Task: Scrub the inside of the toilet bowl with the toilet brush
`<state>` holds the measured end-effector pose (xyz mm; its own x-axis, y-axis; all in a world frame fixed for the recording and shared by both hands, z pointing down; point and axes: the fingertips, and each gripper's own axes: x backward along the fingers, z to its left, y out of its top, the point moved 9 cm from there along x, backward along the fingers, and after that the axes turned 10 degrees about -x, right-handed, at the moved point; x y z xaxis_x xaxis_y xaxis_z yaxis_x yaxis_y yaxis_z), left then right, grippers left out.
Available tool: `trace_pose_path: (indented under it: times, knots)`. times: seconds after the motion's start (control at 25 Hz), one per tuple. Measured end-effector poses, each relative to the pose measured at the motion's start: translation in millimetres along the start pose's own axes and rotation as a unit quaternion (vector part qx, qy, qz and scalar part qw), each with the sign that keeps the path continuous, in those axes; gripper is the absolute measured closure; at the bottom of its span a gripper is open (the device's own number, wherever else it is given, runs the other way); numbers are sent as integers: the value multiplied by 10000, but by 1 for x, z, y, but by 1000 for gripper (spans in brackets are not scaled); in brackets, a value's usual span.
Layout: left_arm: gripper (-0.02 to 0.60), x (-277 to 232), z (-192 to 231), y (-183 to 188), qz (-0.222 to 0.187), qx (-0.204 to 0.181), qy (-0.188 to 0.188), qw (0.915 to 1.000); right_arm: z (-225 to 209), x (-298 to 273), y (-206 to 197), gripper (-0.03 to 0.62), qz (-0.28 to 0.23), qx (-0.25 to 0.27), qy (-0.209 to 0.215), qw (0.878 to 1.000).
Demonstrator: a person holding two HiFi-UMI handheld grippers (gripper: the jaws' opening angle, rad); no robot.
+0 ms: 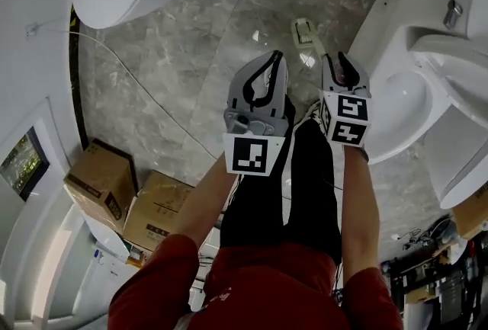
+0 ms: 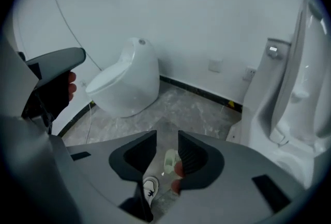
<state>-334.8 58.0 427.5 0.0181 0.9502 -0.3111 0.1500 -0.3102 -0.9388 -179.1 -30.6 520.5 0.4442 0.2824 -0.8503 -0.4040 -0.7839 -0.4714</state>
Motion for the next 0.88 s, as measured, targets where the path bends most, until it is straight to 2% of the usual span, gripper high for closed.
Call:
trace_pose_path:
  times: [0.12, 0.24, 0.36, 0.64, 0.72, 0.84, 0.88]
  knots:
    - [584, -17, -2, -37, 170, 147, -7, 9997, -7, -53, -19, 414, 534, 88, 109, 9985]
    - [584, -25, -8, -66, 433, 384, -40, 9983, -13, -92, -33, 393, 885, 158, 77, 9959]
    - [584, -26, -14, -87, 590, 460, -213, 9970, -14, -119, -47, 387, 1229, 94, 41, 9924]
    - [584, -33, -4, -107, 771, 490, -282, 9954, -15, -153, -55, 388, 1816, 201, -21, 9832]
    - [584, -34, -1, -109, 811, 514, -273, 9950, -14, -156, -54, 405, 1848, 164, -35, 9826]
    - [584, -35, 2, -112, 834, 517, -289, 9948, -14, -157, -52, 468, 1968, 239, -246, 9799]
    - [584, -35, 3, -113, 849, 510, -296, 9946, -14, -158, -52, 471, 2075, 263, -320, 9773]
